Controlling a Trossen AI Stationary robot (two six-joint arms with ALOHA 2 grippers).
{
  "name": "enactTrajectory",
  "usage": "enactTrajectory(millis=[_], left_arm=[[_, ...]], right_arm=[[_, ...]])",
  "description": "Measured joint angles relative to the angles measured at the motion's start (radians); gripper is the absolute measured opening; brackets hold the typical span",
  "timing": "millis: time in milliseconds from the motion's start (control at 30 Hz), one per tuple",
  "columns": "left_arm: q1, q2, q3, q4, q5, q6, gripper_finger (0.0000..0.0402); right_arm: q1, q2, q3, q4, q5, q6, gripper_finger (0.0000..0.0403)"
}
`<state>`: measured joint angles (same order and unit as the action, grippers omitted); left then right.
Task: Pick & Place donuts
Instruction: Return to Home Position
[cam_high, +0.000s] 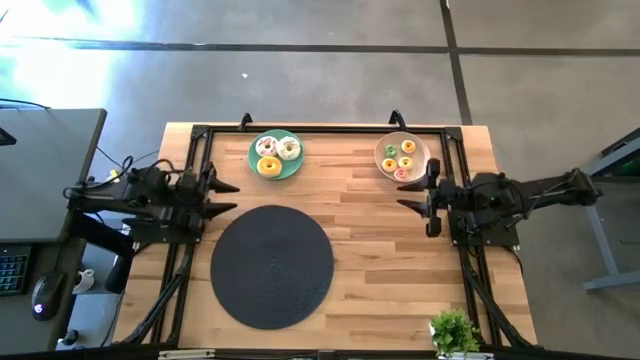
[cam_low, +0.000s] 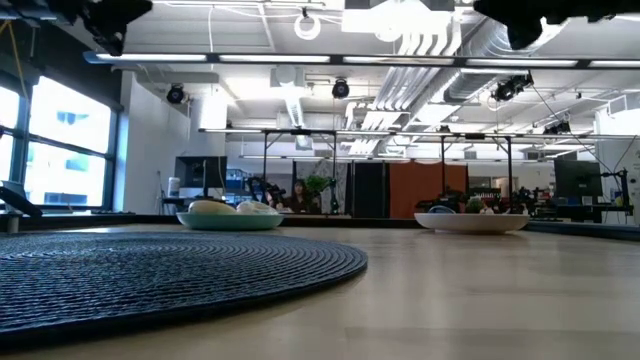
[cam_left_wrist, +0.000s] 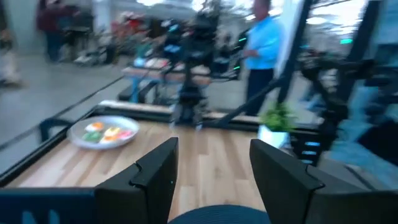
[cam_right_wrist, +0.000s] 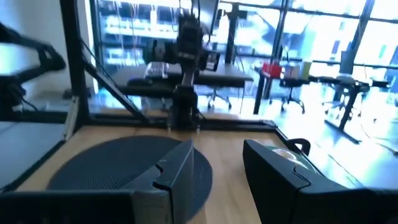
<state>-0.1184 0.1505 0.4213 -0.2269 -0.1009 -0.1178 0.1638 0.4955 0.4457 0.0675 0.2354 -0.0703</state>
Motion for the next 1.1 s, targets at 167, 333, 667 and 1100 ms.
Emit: enactTrajectory(millis=[167,333,667,1100], left_arm=[[0.0,-0.146,-0.078,-0.004,0.055,0.009,0.0198],[0.0,-0.135,-0.121,0.001,0.055,0.037,0.0198],[0.0,-0.141,-0.257,0.157,0.097,0.035,0.0198],[0.0,-0.142,-0.402,0.368,0.173,0.031,0.0198]], right_arm=[[0.0,-0.159,-0.151,0.1,-0.042,0.002,0.0138],[0.0,-0.278,-0.24,0.118,-0.096,0.001,0.0138],[0.0,-0.406,-0.354,0.121,-0.116,0.009,0.0138],[0.0,-0.419,-0.433,0.134,-0.109,0.02,0.0138]])
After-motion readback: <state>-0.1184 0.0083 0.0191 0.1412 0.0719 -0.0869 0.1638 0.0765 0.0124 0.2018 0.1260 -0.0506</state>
